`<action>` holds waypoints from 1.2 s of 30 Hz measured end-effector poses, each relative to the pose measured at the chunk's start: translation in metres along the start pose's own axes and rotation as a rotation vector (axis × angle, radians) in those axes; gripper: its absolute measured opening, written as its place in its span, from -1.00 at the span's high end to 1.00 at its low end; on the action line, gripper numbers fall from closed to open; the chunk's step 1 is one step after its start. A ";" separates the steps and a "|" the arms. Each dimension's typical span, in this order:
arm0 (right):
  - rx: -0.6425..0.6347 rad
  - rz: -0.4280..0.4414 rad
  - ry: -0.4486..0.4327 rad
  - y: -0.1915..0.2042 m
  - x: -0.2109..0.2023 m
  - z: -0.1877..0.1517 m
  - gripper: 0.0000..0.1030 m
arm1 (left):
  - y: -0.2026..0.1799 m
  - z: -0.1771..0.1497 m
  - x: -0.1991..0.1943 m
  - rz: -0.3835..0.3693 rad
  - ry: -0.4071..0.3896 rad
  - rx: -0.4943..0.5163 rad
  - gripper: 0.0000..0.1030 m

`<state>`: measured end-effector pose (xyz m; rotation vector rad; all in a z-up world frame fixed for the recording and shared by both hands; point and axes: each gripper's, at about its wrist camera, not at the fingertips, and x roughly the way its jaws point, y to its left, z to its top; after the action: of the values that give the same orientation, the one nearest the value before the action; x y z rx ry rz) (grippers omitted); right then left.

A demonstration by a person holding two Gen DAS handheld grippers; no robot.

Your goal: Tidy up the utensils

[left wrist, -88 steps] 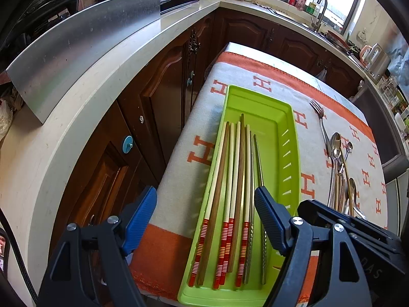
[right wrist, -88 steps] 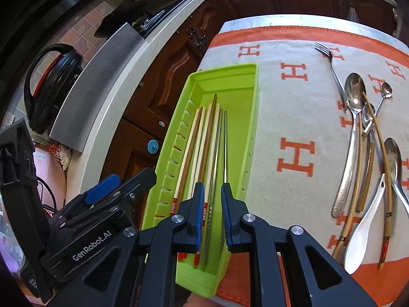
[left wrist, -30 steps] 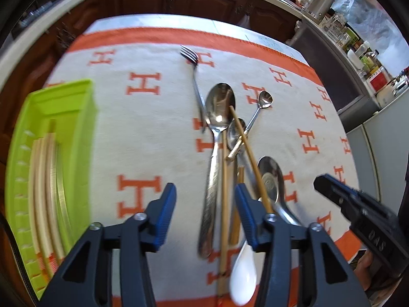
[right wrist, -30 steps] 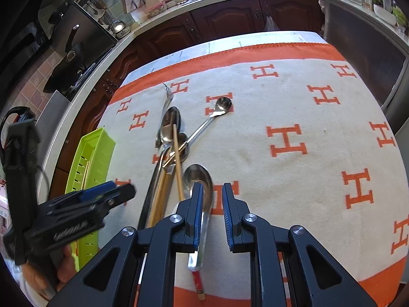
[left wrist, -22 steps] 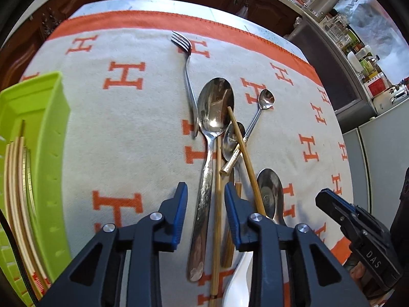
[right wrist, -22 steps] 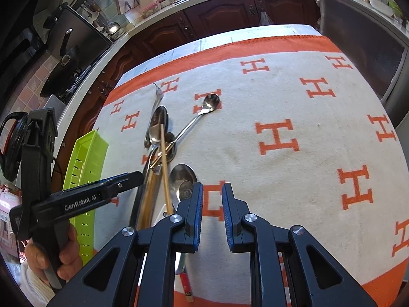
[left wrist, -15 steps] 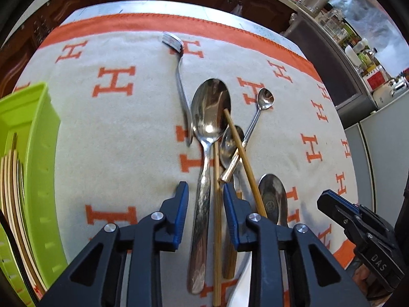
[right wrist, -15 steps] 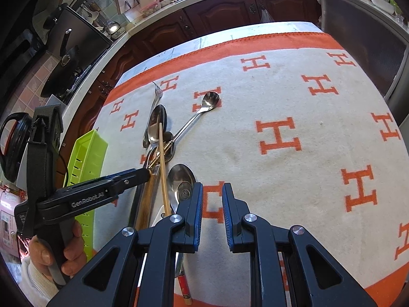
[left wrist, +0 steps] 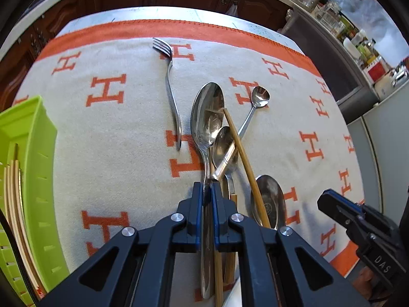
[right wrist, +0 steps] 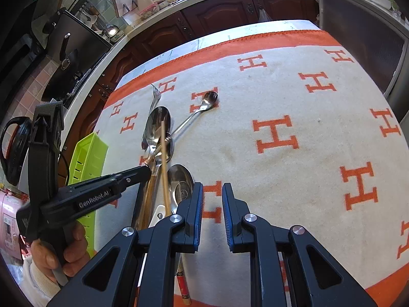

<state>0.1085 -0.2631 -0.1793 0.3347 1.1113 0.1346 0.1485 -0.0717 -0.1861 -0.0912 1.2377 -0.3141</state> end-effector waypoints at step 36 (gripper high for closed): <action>0.010 0.032 -0.011 0.003 -0.007 -0.005 0.70 | 0.005 -0.033 -0.035 0.149 -0.050 0.016 1.00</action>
<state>0.1015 -0.2616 -0.1741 0.3615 1.0960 0.1551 0.1080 -0.0535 -0.1665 0.0067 1.1855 -0.1910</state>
